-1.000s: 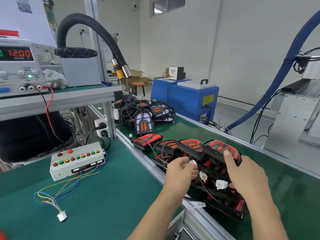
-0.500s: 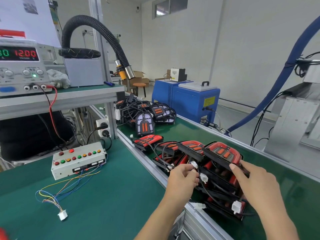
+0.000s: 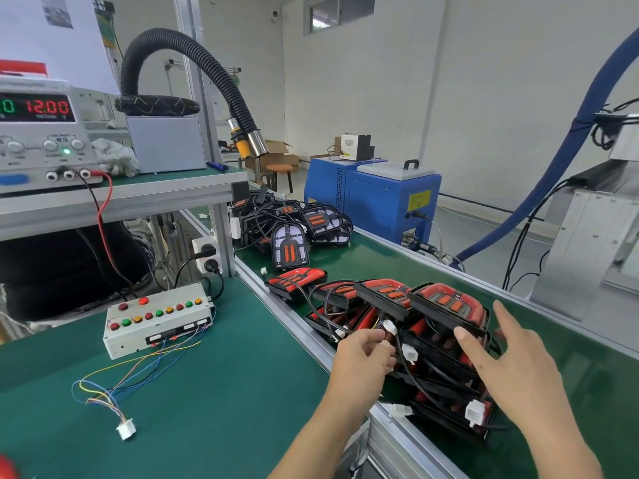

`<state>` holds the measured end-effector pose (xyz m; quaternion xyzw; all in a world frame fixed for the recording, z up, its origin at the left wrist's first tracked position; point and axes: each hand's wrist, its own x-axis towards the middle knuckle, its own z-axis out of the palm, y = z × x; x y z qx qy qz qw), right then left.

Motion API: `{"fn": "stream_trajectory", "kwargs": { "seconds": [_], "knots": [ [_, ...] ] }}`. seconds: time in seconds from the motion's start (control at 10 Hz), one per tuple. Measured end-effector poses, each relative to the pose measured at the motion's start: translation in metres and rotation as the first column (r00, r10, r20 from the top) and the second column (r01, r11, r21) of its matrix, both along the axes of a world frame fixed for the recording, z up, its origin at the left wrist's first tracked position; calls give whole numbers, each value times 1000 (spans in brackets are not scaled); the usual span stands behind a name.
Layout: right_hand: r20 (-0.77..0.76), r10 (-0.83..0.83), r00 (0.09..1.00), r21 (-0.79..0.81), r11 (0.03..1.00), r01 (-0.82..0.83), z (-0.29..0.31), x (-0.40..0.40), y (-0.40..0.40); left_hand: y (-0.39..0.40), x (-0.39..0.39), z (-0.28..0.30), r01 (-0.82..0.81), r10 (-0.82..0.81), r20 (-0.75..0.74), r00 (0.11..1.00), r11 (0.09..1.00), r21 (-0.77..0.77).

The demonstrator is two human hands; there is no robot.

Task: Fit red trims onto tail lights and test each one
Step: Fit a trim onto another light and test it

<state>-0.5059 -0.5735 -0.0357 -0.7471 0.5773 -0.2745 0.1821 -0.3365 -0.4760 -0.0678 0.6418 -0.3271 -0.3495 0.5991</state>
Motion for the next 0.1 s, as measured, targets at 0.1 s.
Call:
{"fn": "stream_trajectory", "kwargs": {
  "seconds": [0.1],
  "knots": [
    [63,-40,997,-119,992,48,2,-3,4,12,4,-3,-26,26,-3,1000,999,-18]
  ]
}}
